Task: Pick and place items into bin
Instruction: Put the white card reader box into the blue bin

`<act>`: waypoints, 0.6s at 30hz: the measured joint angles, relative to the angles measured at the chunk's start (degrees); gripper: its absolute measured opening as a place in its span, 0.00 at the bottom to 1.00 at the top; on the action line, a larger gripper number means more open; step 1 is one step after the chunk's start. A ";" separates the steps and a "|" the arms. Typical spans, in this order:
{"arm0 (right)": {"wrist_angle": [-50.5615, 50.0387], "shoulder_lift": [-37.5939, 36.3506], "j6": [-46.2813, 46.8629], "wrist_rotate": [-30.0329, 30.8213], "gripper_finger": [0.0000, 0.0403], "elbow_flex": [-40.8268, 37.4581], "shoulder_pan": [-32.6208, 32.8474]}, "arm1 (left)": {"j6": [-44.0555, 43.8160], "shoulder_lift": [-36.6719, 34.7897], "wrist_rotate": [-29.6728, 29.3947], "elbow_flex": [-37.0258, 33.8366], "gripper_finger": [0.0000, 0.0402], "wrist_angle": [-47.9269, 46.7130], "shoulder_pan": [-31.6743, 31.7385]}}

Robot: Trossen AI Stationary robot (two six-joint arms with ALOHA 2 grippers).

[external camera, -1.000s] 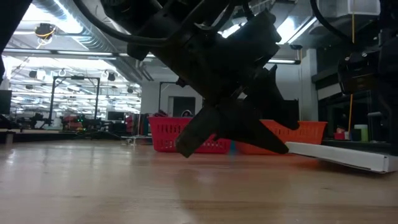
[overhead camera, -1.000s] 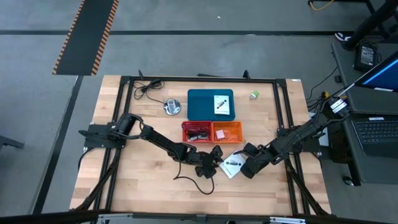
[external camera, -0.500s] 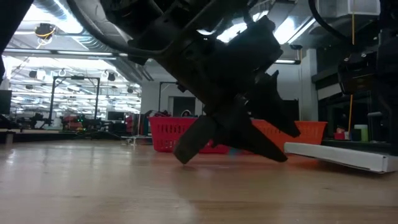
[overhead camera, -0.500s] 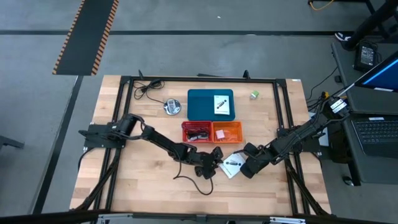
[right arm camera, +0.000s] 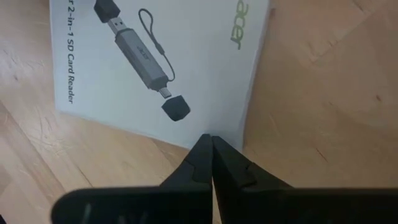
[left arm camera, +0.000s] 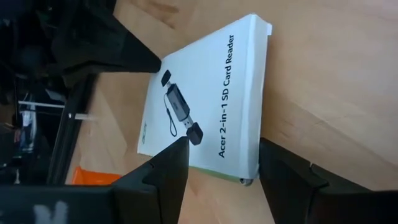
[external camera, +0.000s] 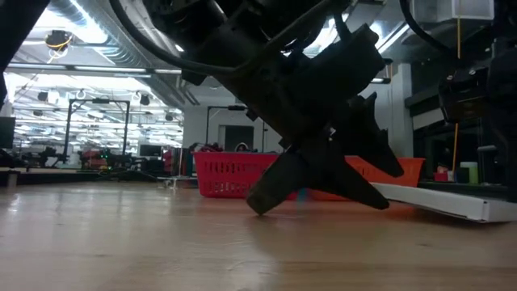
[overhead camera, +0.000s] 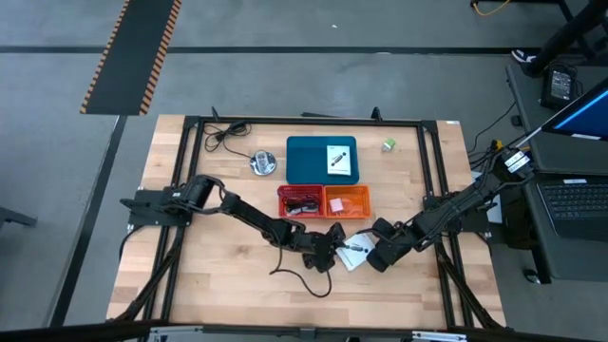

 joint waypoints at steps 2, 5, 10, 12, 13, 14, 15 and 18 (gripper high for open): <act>0.00 0.00 -0.02 0.00 0.00 0.00 0.00 | -0.37 -0.01 0.00 0.00 0.44 -0.08 0.09; 0.00 -0.01 -0.10 0.00 0.00 0.00 0.00 | 1.37 0.00 -0.03 0.00 0.41 0.37 0.04; 0.22 -0.02 -0.26 -0.02 0.00 0.01 0.00 | 4.24 0.07 -0.03 -0.04 0.32 1.79 0.01; 0.26 -0.02 -0.39 -0.22 0.00 0.02 0.00 | 4.26 0.07 -0.17 -0.04 0.28 1.80 0.18; 0.26 -0.04 -0.39 -0.26 0.00 0.02 0.00 | 4.15 0.07 -0.19 -0.05 0.26 1.78 0.25; 0.28 -0.04 -0.39 -0.30 0.00 0.02 0.00 | 4.04 0.07 -0.23 -0.07 0.25 1.78 0.31; 0.28 -0.04 -0.39 -0.34 0.00 0.02 0.00 | 4.04 0.07 -0.31 -0.07 0.23 1.78 0.33; 0.46 -0.07 -1.13 -0.37 0.00 0.02 0.00 | 4.02 0.07 -0.56 -0.07 0.17 1.84 0.22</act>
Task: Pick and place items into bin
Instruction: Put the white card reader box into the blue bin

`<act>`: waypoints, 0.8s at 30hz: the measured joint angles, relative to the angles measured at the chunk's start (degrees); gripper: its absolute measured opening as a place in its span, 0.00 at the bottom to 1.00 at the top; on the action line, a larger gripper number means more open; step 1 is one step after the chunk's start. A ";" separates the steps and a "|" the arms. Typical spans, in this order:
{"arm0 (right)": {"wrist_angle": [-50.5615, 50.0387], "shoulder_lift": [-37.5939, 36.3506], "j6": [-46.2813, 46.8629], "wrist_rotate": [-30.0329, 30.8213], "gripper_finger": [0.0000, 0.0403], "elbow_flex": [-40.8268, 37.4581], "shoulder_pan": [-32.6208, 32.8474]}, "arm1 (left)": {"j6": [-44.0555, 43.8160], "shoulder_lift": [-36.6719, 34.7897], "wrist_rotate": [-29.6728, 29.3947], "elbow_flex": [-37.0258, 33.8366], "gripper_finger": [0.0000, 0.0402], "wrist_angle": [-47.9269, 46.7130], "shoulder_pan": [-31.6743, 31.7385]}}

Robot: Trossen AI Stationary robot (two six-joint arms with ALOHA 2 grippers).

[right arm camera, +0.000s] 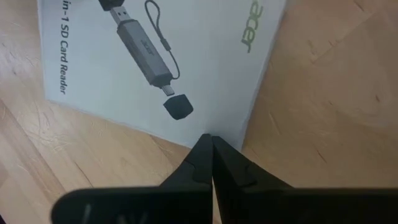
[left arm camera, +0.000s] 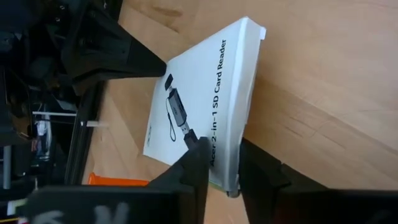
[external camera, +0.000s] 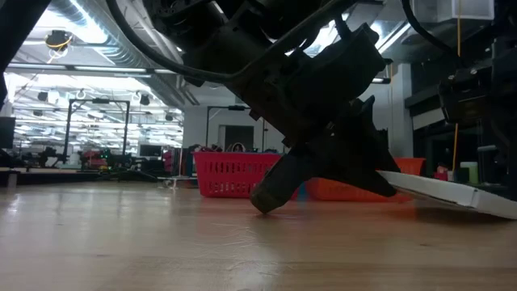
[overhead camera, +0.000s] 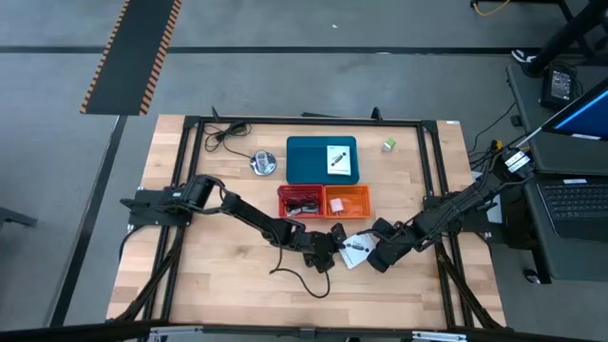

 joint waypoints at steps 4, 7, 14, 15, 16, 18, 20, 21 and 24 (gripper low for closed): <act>0.87 -0.18 -1.83 0.10 0.00 -0.02 0.00 | 0.50 0.00 -1.80 0.00 0.08 0.17 -0.33; 0.73 -0.11 -3.46 0.17 0.00 0.94 0.02 | 1.65 0.00 -4.73 0.00 0.04 0.29 -1.08; -6.43 0.06 -8.32 3.32 0.00 7.10 0.11 | 2.28 0.09 -10.31 0.00 0.04 0.66 -1.93; -7.70 0.08 -8.97 3.93 0.00 7.98 0.11 | 2.17 0.09 -10.84 0.00 0.04 0.64 -2.07; -8.78 0.09 -9.41 4.79 0.00 9.11 0.11 | 2.17 0.09 -11.35 0.00 0.03 0.62 -2.30; -11.77 -0.08 -10.51 6.25 0.00 11.67 0.11 | 2.14 0.09 -12.14 0.00 0.03 0.68 -2.76; -15.97 -0.13 -10.92 7.38 0.00 14.04 0.11 | 2.10 0.13 -12.00 0.00 0.03 1.50 -3.17; -18.36 -0.11 -11.22 8.15 0.00 15.31 0.19 | 2.08 0.13 -12.02 0.00 0.03 2.12 -3.45; -23.90 -0.14 -12.31 13.10 0.00 19.10 1.12 | 2.10 0.13 -12.05 0.00 0.03 4.36 -4.18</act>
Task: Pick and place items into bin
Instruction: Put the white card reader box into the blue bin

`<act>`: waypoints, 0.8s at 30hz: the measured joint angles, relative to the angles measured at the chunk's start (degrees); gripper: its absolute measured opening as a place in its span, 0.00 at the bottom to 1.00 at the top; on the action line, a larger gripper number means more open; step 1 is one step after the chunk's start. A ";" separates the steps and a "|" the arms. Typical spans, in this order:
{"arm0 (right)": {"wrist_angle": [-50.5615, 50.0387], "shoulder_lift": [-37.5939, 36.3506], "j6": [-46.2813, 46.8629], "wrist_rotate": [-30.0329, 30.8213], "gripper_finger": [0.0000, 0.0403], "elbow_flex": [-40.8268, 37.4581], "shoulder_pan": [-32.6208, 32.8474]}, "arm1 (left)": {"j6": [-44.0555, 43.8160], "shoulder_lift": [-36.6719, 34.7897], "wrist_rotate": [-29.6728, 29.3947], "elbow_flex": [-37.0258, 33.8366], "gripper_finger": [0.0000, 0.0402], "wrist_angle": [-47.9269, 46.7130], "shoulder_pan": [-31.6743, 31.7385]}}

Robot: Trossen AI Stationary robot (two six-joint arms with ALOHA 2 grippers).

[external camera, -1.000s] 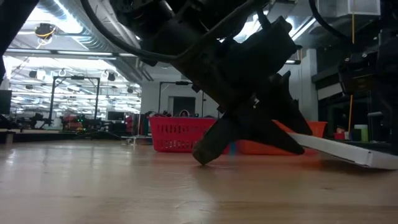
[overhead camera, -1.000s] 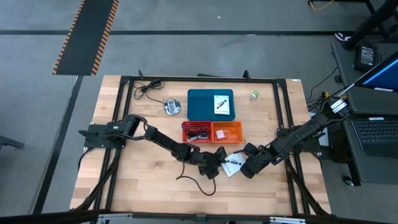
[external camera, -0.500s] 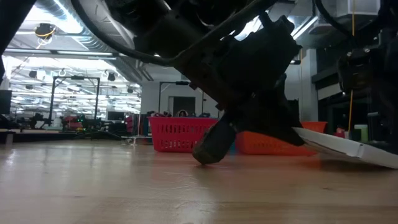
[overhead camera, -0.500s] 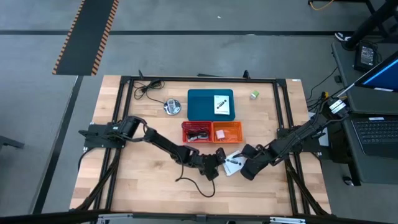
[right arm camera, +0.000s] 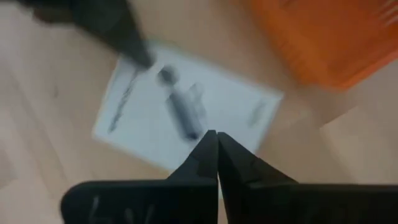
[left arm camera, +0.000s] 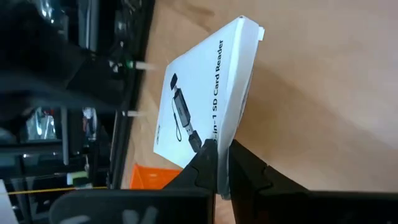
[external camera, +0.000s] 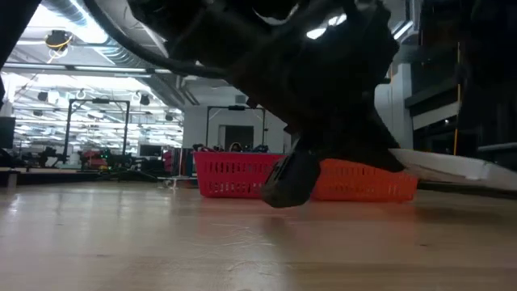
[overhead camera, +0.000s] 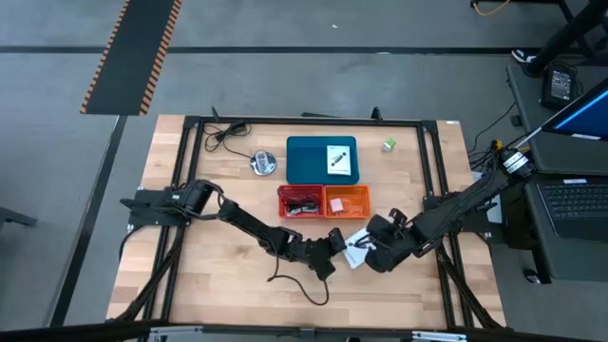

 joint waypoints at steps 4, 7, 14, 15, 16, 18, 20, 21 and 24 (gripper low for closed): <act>-4.21 -0.51 -0.12 8.65 0.00 2.83 2.38 | 0.04 -0.44 -0.83 0.00 0.03 0.08 -0.67; -3.25 -1.74 0.06 12.45 0.00 2.57 4.33 | 0.03 -2.28 -1.21 -0.07 0.03 -0.08 -0.85; -3.54 -3.41 3.44 19.96 0.00 0.83 8.22 | -0.58 -9.46 -1.45 -0.09 0.03 -4.69 -0.83; -3.75 -3.46 3.47 21.12 0.00 0.83 8.67 | -1.21 -10.35 -1.55 -0.11 0.03 -6.24 -0.63; -3.78 -3.46 3.49 22.32 0.00 0.83 9.14 | -2.05 -11.25 -1.53 -0.11 0.03 -7.82 -0.39; -4.11 -3.67 3.52 24.36 0.00 0.83 9.76 | -4.58 -13.21 -1.79 -0.11 0.03 -11.84 0.01; -4.14 -3.72 3.54 26.63 0.00 0.83 10.22 | -8.04 -14.96 -1.91 -0.11 0.03 -15.76 0.42; -4.26 -3.72 3.54 27.57 0.00 0.83 10.45 | -9.72 -15.63 -2.24 -0.11 0.03 -17.74 0.55; -4.84 -3.72 3.58 30.72 0.00 0.83 10.97 | -12.39 -16.97 -4.50 -0.13 0.03 -22.96 0.88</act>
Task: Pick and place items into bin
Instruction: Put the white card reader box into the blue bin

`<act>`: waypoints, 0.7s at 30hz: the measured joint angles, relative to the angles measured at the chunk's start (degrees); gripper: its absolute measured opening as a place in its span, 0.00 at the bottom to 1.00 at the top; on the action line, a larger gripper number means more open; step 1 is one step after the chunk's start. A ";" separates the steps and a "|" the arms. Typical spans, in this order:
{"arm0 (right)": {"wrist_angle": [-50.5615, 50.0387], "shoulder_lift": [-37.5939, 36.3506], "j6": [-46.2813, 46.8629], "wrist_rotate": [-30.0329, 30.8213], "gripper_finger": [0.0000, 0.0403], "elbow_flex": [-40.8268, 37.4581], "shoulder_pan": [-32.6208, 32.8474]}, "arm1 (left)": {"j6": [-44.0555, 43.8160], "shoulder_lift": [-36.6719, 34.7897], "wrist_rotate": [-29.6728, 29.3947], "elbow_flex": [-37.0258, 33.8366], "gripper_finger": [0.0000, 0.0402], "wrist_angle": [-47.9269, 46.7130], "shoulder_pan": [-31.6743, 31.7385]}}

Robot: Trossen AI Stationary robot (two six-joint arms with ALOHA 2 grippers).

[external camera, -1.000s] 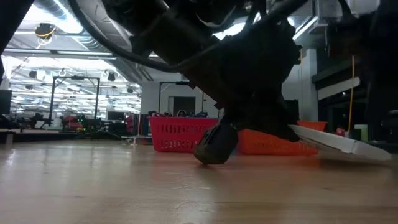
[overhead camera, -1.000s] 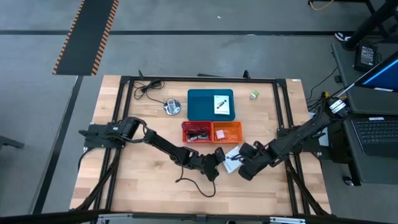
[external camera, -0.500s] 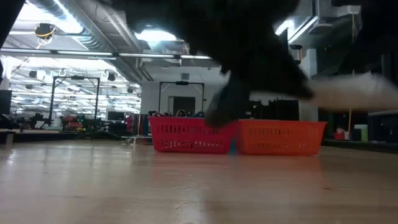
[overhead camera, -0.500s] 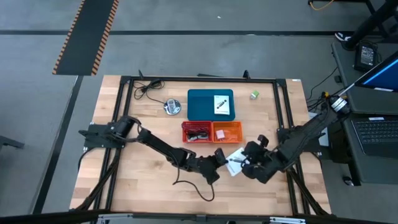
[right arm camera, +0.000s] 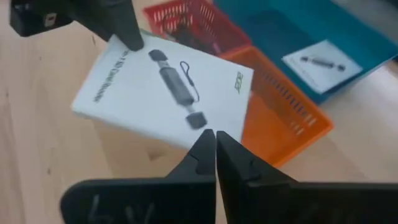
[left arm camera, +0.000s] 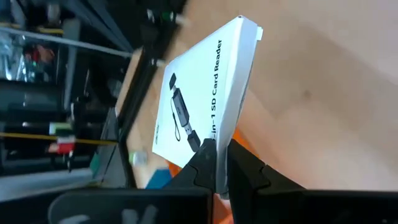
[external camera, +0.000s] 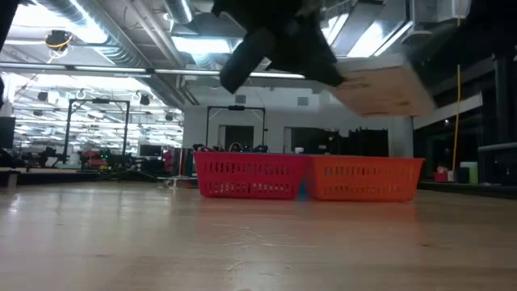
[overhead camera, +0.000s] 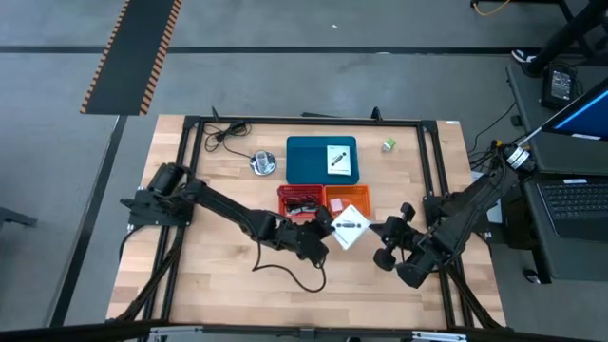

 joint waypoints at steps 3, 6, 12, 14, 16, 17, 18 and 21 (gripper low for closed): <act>-0.27 -0.15 0.02 2.33 0.00 0.00 0.04 | -0.22 -0.75 -1.74 0.00 0.03 -2.38 0.59; -0.33 -0.25 -0.05 4.48 0.00 0.00 0.04 | -1.16 -1.06 -2.74 0.00 0.03 -5.04 1.66; -1.20 -1.22 -0.21 4.66 0.00 -0.02 0.04 | -1.65 -1.06 -6.92 0.00 0.02 -8.70 5.70; -1.70 -1.29 -0.17 4.87 0.00 -0.02 0.03 | -1.72 -1.06 -5.83 0.00 0.02 -8.67 7.29; -1.87 -1.27 -0.20 5.19 0.00 -0.02 0.04 | -1.09 -1.19 -5.65 0.00 0.02 -8.75 8.77; -2.11 -1.27 -0.20 5.31 0.00 -0.02 0.04 | -0.51 -1.46 -5.72 0.00 0.02 -8.97 9.47; -2.67 -1.27 -0.20 5.61 0.00 -0.02 0.04 | -0.10 -1.85 -5.58 0.00 0.02 -8.97 10.16; -4.27 -1.27 -0.17 6.08 0.00 -0.02 0.02 | 0.10 -3.47 -4.34 0.00 0.02 -8.65 12.64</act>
